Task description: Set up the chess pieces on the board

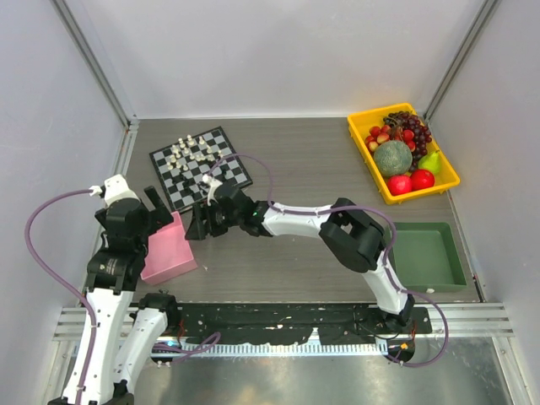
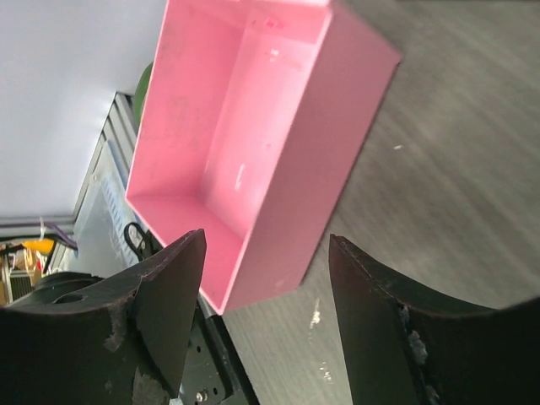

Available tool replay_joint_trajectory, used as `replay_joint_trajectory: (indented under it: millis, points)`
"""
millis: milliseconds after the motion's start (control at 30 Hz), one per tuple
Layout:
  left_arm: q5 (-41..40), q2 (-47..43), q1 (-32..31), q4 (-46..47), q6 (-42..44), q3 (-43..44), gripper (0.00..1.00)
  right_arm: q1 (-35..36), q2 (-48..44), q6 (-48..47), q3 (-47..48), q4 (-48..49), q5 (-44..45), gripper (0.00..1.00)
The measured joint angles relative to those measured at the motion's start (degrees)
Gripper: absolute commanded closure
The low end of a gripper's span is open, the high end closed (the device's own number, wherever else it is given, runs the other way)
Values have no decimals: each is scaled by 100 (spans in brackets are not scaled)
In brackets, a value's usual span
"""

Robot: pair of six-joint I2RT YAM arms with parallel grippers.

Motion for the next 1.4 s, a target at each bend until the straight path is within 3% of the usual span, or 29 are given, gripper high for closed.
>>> replay_joint_trajectory:
  millis: [400,567,800,1067,1400]
  points:
    - [-55,190,0,2,81,2,1,13,813,142,1158,4,-306,37]
    - [-76,354,17,-2,92,68,1,107,949,157,1193,-13,-402,37]
    - [-37,568,42,-22,94,315,1,-225,546,155,393,170,-409,37]
    - [114,695,144,-26,247,387,1,-1056,-629,120,-717,229,-127,36]
    - [636,990,472,33,385,387,1,-1322,-1547,-57,-1333,343,105,36]
